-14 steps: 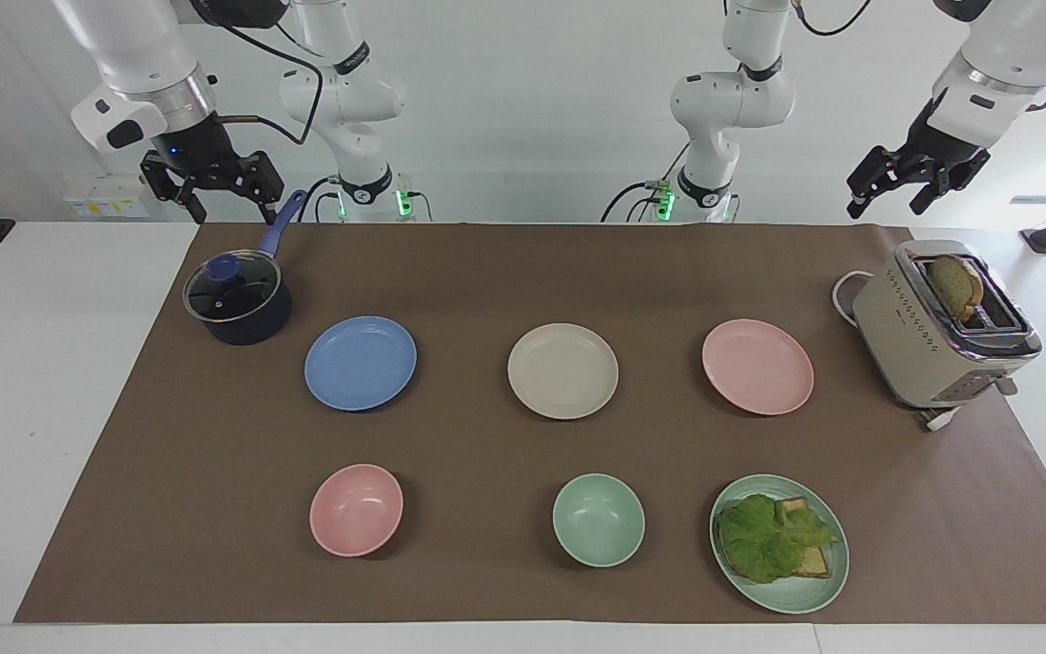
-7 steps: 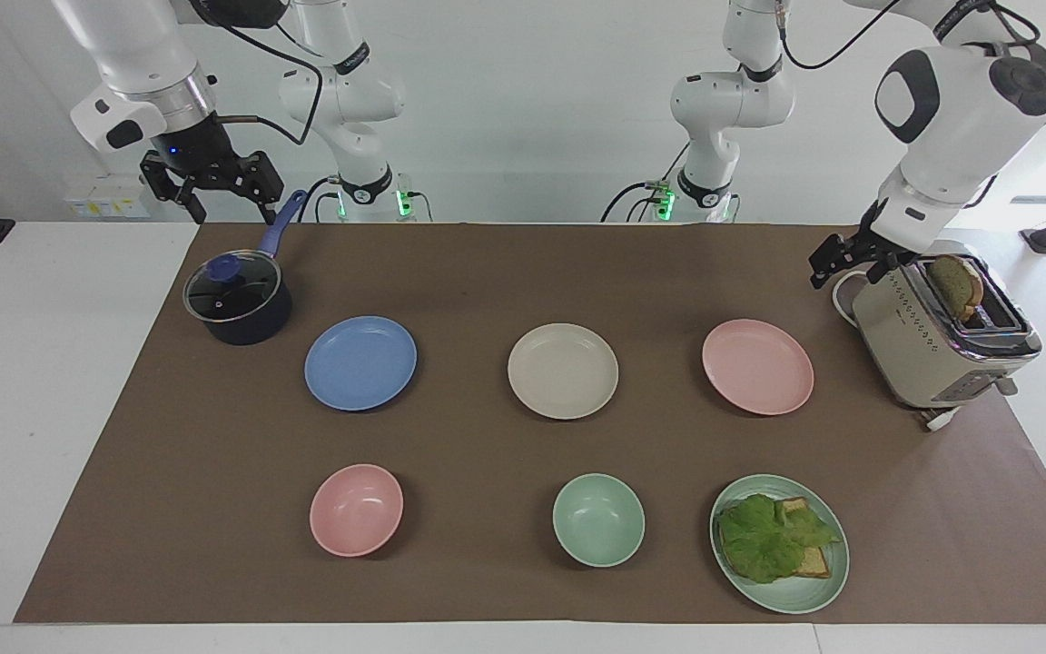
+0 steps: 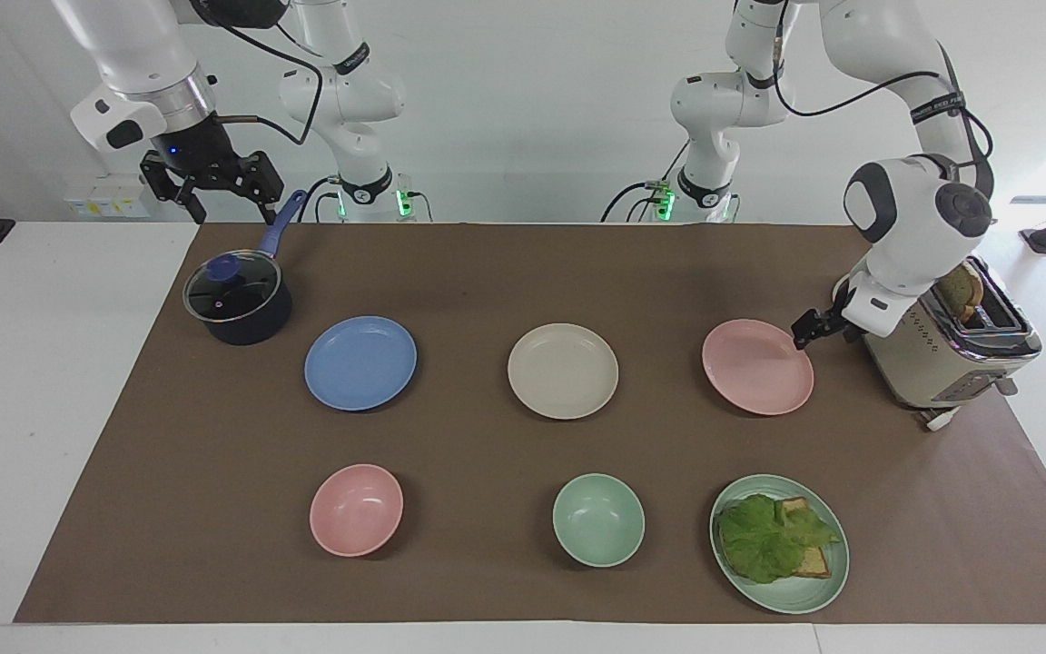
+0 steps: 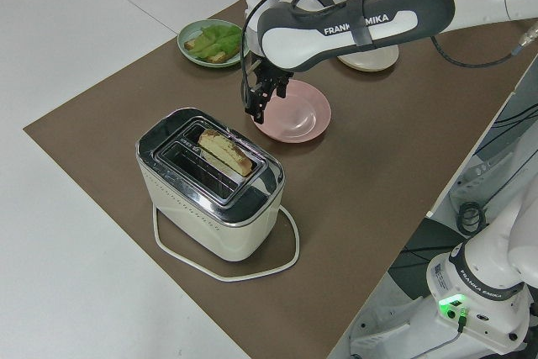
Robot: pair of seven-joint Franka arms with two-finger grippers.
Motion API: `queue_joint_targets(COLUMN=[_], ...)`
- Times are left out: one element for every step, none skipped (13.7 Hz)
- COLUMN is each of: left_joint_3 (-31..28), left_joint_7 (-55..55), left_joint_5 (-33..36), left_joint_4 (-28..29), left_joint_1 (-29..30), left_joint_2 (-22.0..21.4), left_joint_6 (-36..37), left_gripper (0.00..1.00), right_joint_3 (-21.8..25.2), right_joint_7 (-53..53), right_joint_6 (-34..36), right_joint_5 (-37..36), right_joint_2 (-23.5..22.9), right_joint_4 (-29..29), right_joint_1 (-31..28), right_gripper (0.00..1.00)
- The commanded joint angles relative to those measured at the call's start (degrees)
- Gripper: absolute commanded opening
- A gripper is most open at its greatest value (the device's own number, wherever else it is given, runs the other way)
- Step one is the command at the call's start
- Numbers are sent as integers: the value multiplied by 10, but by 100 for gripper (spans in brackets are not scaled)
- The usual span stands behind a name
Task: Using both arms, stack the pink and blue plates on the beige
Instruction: 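Move the left gripper toward the edge of the pink plate, then grasp the pink plate rim with the left gripper and lift it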
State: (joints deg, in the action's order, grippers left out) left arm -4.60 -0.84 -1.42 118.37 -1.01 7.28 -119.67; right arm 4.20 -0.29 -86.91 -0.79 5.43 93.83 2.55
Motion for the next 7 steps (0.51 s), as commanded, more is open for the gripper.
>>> queue_joint_targets(left_joint_3=[3,3,3,3,4,4,4], left_joint_7=[5,4,5,5,6,7,9], left_joint_5=[5,4,4,4,4,3,3], left_joint_4=[19,30,48,55,54,52,52], left_joint_1=[11,11,11,14,15,12,12], left_joint_2=[22,22,18,12,12,12,12], left_joint_6=[-35,-47,-50,-39,-30,-29,-29], left_gripper=[100,100,100,100,53,16,0], right_joint_3=[-2,-2,-3,-3,-3,-3,-3], right_joint_7=[-16,-14,-11,-11,-11,-11,-11], right_joint_6=[-5,-5,-5,-8,-7,-7,-7], right_joint_5=[4,5,8,11,11,11,11], right_joint_2=[13,13,11,6,6,6,6], right_joint_4=[15,14,9,2,1,1,1], right_joint_1=[-9,-9,-9,-7,-4,-5,-5], right_gripper=[100,100,100,100,100,100,100])
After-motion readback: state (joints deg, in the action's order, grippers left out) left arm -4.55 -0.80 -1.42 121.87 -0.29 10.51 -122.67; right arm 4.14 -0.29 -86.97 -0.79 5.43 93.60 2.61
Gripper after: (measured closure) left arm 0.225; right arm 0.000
